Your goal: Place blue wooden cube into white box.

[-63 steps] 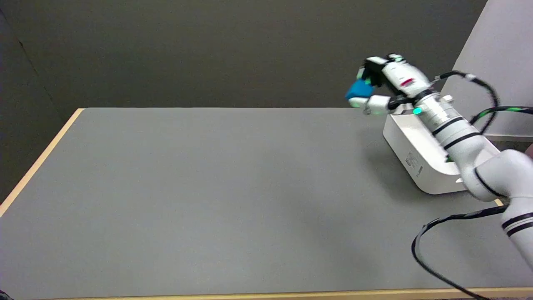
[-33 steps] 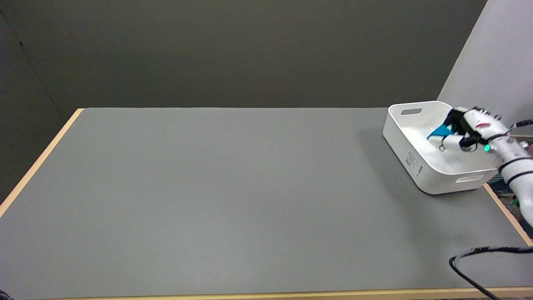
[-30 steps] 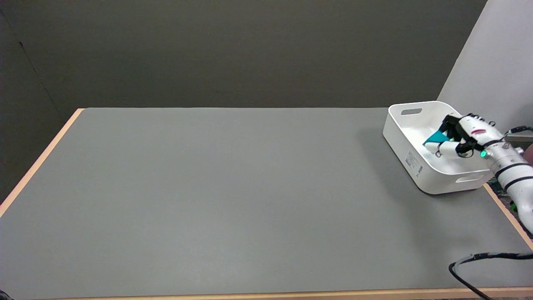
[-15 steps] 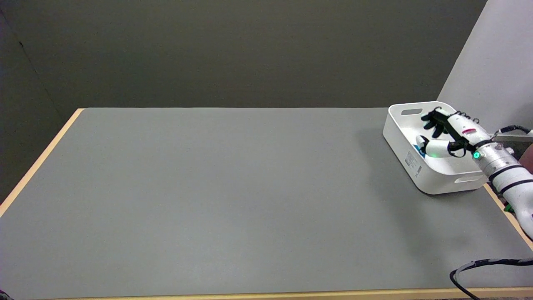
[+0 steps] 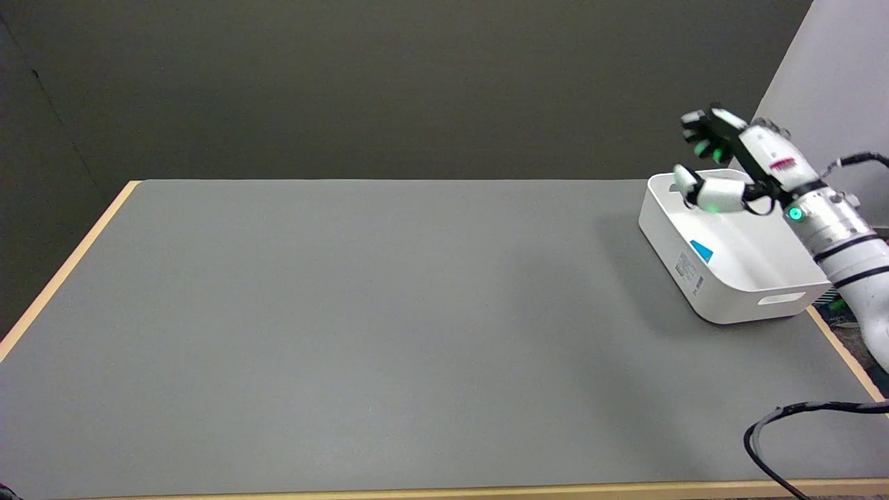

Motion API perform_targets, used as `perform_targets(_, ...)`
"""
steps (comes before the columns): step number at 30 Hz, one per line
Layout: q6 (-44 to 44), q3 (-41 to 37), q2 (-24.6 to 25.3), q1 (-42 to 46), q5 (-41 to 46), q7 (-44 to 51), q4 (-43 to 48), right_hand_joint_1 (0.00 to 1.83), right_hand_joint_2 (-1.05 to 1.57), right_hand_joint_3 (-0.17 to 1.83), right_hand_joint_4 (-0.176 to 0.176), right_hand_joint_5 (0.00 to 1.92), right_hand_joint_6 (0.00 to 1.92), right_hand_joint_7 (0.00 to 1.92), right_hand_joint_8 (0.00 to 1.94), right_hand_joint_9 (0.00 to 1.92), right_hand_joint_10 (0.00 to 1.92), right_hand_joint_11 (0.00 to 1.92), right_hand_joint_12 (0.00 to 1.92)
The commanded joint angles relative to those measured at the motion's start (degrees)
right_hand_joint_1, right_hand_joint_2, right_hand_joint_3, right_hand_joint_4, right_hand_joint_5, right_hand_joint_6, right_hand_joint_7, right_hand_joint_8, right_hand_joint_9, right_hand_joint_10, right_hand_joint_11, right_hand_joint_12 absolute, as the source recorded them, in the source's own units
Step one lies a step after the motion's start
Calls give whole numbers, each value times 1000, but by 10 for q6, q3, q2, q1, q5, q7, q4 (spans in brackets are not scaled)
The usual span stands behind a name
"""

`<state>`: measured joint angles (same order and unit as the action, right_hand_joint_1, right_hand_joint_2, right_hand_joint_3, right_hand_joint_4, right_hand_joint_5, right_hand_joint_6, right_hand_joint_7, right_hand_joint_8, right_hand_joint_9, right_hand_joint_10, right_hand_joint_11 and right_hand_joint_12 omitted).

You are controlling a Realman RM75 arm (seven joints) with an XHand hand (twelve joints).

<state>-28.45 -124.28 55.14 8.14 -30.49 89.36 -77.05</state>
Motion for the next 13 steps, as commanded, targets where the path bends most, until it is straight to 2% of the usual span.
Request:
perform_targets(1,-203,169,54,37,103,-93,-270,680,801,909,11,339,841,580,682,565,1195,398,1829)
perform_targets(6,-148,245,49,34,127,-120,-255,710,810,877,95,394,1008,635,787,647,1220,474,1775)
perform_targets(13,-128,272,49,16,139,-117,-249,730,789,908,103,404,998,647,800,646,1238,473,1732)
